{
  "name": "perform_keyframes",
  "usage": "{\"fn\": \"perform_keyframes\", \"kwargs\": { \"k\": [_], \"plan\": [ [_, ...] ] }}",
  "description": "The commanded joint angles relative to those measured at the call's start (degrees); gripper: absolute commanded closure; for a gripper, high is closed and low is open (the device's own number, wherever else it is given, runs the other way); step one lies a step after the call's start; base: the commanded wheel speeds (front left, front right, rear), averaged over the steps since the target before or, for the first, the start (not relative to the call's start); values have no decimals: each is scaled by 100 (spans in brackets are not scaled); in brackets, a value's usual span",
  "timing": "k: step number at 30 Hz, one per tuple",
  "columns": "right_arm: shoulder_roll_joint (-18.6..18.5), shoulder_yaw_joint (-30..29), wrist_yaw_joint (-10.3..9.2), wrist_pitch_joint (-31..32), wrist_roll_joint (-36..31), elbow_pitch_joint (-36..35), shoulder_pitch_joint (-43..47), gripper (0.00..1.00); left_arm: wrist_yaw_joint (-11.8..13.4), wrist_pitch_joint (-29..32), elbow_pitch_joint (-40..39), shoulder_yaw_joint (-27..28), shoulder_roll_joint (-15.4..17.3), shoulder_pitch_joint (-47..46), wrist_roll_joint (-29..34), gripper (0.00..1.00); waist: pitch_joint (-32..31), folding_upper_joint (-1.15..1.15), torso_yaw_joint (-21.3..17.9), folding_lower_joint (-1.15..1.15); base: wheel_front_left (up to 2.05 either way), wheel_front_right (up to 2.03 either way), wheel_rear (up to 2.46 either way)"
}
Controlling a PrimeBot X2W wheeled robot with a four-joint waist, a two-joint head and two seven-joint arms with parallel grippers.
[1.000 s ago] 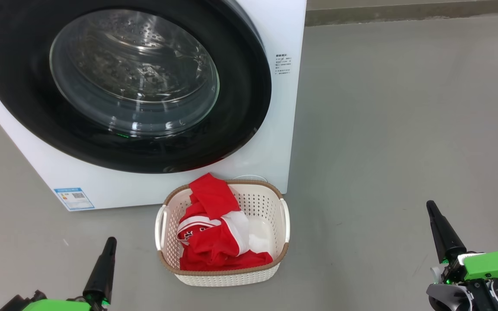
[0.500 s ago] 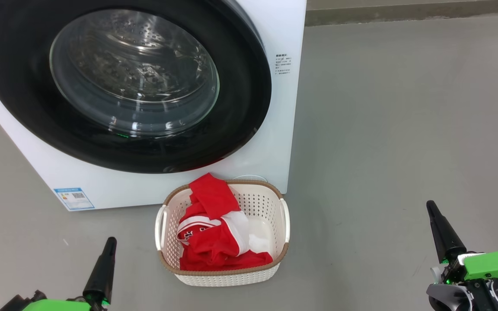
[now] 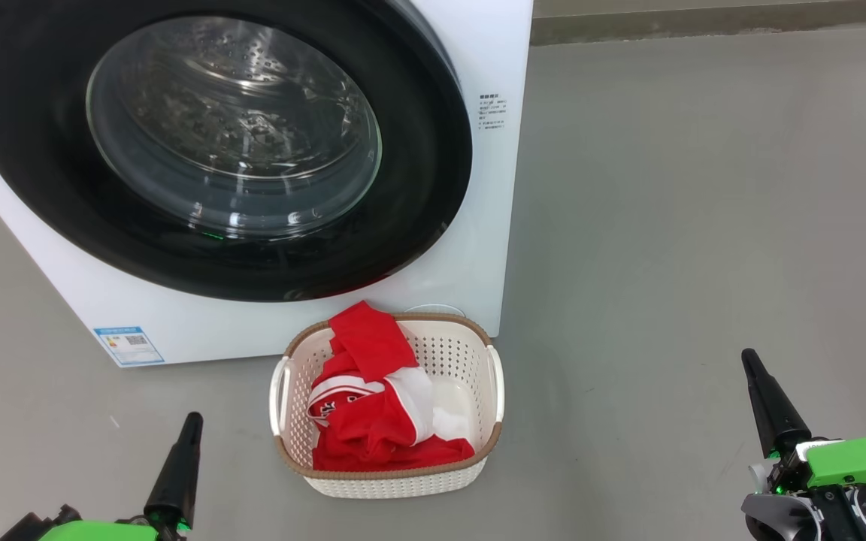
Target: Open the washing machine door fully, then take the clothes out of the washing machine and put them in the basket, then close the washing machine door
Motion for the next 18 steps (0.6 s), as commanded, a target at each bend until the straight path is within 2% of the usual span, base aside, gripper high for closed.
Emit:
{"fn": "perform_keyframes", "kwargs": {
  "k": [1, 18],
  "plan": [
    [-83, 102, 2, 34, 23, -141, -242, 100, -41, 41, -118, 195, 103, -225, -41, 100, 0, 0, 0, 0, 0, 0, 0],
    [-83, 102, 2, 34, 23, -141, -242, 100, -41, 41, -118, 195, 103, -225, -41, 100, 0, 0, 0, 0, 0, 0, 0]
  ]
}}
